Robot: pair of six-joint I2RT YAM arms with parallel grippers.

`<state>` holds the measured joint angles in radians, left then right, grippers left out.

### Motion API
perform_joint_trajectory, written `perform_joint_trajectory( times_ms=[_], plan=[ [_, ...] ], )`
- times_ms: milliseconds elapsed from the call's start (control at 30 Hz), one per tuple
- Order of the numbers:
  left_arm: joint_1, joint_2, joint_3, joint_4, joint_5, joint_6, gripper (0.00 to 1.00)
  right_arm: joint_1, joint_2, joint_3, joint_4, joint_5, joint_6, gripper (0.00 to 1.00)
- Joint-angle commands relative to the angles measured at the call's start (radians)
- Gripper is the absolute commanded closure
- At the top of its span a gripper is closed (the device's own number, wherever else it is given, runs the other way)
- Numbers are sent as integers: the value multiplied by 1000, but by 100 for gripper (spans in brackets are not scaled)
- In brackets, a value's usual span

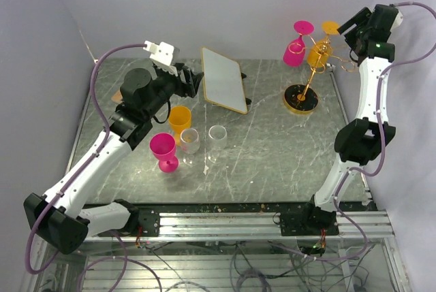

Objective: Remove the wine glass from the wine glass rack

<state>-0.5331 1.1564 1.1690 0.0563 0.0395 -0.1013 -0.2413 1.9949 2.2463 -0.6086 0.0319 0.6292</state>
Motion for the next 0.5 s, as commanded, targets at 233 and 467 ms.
perform_joint_trajectory(
  times_ms=[233,467],
  plan=[
    [-9,12,-2,53,23,6,22,-23,101,95,41,-104,125,42],
    [-13,20,1,48,23,6,22,-22,110,149,5,-69,118,42]
  ],
)
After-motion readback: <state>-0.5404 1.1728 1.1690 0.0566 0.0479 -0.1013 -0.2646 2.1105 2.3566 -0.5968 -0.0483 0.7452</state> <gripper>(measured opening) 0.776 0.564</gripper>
